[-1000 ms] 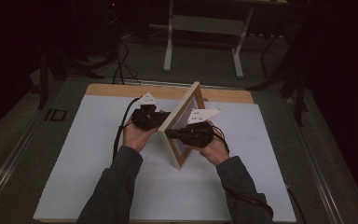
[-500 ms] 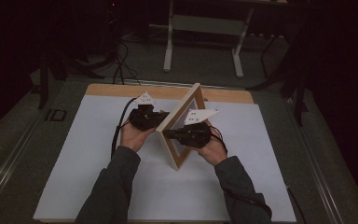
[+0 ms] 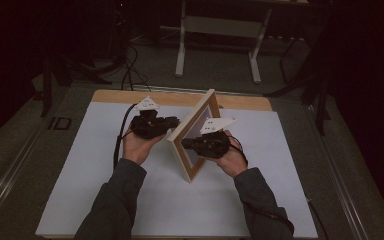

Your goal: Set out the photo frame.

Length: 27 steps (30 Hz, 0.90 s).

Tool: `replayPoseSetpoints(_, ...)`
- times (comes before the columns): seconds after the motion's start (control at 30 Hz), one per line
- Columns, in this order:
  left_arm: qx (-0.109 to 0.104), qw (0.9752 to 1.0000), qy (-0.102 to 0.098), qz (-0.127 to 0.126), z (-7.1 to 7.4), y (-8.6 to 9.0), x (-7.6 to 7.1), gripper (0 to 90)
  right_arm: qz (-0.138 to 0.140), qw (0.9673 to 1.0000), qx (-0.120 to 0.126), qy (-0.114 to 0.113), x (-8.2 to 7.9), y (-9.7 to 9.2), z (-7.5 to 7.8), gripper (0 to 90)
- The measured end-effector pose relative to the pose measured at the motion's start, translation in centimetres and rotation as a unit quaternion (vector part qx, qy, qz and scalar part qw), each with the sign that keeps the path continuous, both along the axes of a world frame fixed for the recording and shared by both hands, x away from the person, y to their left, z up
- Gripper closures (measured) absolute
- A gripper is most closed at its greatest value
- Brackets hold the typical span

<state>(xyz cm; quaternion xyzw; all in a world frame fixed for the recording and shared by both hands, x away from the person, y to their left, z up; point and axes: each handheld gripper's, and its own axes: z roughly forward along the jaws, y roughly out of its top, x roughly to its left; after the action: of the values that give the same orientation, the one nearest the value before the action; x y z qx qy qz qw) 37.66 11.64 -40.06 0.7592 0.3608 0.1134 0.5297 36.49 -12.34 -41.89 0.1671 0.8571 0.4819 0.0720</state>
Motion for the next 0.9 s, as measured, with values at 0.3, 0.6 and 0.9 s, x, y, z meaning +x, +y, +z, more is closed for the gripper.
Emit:
replayPoseSetpoints(0.3, -0.007, 0.9999, -0.005, -0.01, 0.8, 0.2, -1.4, 74.7, -0.028, 0.9996, -0.001, 0.007, 0.9, -1.4, -0.4, 81.7)
replayPoseSetpoints(0.6, -0.005, 0.9997, -0.023, 0.0, 1.1, -0.4, -3.1, 59.7, -0.052, 0.9986, 0.001, 0.01, 1.5, -2.7, -0.5, 78.8)
replayPoseSetpoints(0.9, 0.02, 0.9995, -0.023, 0.012, 0.1, -1.3, -4.5, 50.8, -0.065, 0.9978, 0.004, 0.005, 1.7, -3.5, -0.2, 75.4)
